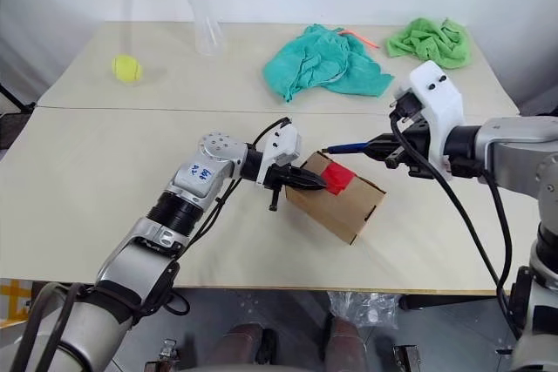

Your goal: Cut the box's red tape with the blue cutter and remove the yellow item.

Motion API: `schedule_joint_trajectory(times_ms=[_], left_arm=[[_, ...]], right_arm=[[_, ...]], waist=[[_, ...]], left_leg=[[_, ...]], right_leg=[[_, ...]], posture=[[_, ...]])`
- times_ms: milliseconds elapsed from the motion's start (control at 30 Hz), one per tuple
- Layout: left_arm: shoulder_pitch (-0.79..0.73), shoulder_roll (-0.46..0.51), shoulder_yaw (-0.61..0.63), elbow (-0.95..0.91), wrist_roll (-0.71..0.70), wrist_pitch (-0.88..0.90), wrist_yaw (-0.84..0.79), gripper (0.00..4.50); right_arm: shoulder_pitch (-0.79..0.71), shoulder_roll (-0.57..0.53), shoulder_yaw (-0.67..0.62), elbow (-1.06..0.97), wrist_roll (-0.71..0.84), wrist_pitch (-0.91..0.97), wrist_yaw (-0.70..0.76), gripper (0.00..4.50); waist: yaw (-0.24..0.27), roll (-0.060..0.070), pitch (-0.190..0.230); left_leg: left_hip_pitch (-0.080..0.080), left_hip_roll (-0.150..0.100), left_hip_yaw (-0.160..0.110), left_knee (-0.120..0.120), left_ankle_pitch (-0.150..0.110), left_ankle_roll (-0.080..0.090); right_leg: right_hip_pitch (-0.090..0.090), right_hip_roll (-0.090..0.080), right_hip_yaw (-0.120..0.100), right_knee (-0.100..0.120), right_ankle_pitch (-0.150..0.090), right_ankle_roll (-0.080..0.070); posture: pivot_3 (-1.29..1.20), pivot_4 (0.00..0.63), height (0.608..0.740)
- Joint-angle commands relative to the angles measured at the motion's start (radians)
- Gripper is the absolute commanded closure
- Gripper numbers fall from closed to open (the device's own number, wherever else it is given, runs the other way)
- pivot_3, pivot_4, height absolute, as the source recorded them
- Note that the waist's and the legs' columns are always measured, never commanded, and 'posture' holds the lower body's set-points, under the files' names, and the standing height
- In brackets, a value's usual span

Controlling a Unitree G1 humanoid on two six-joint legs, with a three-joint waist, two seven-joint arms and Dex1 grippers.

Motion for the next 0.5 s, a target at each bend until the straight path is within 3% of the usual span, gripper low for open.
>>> schedule_joint_trajectory(times_ms=[33,500], left_arm=[[-0.001,0.002,0.004,0.009,0.009,-0.013,0.005,4.5],[-0.015,0.005,0.012,0.038,0.013,-0.031,0.009,4.5]], right_arm=[[0.016,-0.001,-0.03,-0.016,0.009,-0.014,0.005,4.36],[0.095,-0.039,-0.018,-0.012,0.0,-0.058,0.014,4.36]], waist=[[0.0,0.0,0.0],[0.0,0.0,0.0]], left_leg=[[0.0,0.0,0.0,0.0,0.0,0.0],[0.001,0.0,0.0,0.001,0.0,0.0]], right_leg=[[0.0,0.0,0.0,0.0,0.0,0.0],[0.001,0.0,0.0,0.001,0.0,0.0]], posture=[[0.0,0.15,0.74],[0.0,0.15,0.74]])
